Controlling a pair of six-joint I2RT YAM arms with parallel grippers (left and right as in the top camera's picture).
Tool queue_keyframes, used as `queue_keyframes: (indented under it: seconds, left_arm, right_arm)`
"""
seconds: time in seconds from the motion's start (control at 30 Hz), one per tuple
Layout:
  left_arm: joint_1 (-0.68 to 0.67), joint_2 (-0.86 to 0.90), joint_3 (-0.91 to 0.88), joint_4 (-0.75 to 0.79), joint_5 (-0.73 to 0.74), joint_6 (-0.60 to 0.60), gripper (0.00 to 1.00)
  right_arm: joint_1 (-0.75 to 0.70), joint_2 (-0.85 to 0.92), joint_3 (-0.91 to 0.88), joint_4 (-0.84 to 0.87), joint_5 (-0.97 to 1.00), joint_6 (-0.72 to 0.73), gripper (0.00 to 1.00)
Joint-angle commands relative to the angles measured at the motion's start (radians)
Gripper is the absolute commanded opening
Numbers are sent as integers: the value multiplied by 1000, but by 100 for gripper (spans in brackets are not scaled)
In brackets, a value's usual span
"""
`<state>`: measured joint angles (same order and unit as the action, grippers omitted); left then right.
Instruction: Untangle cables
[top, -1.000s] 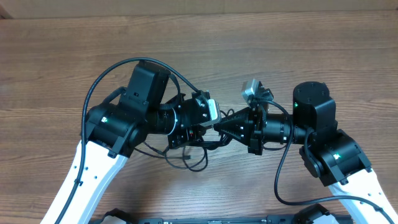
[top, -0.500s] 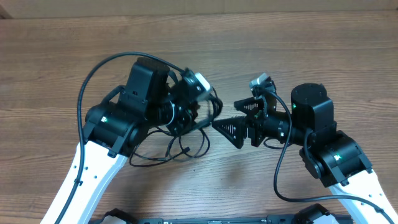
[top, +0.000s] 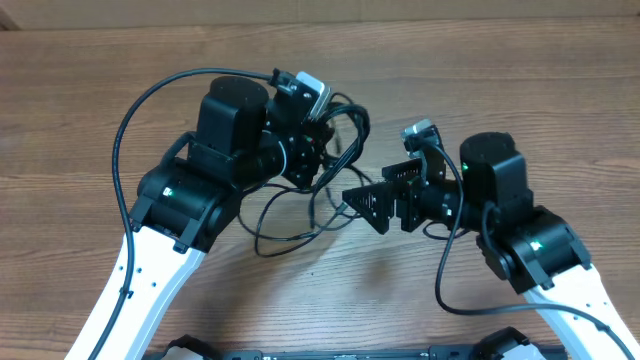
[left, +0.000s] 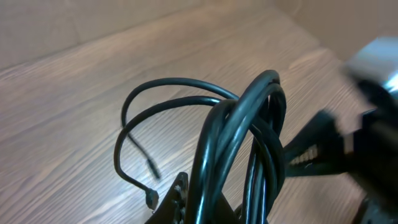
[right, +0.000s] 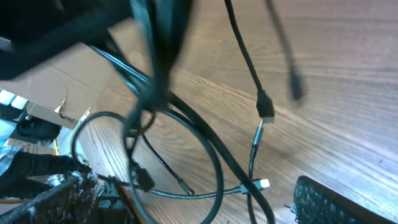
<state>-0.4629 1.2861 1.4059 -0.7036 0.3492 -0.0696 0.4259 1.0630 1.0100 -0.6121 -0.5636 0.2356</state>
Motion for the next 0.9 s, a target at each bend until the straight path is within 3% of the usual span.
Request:
queue_keyframes:
  seconds: [0.0,0.1,0.27,0.43,0.87]
  left_arm:
    - [5,-13,16,46,45,-100,4]
    - [5,-13,16,91,54,-147,4]
    - [5,-13,16,262,187,-204,4]
    - [5,-22,16,354,203,-253,4]
    - [51,-98,16,376,202,-252,4]
  right_arm:
    - [-1,28,26,-1,13,4,100]
    - [-1,59,26,-10,36,4,100]
    - [-1,145,26,-103,204,4,100]
    - [-1,209,25,-164,277,5,100]
    - [-1,243,24,-208,373,4,100]
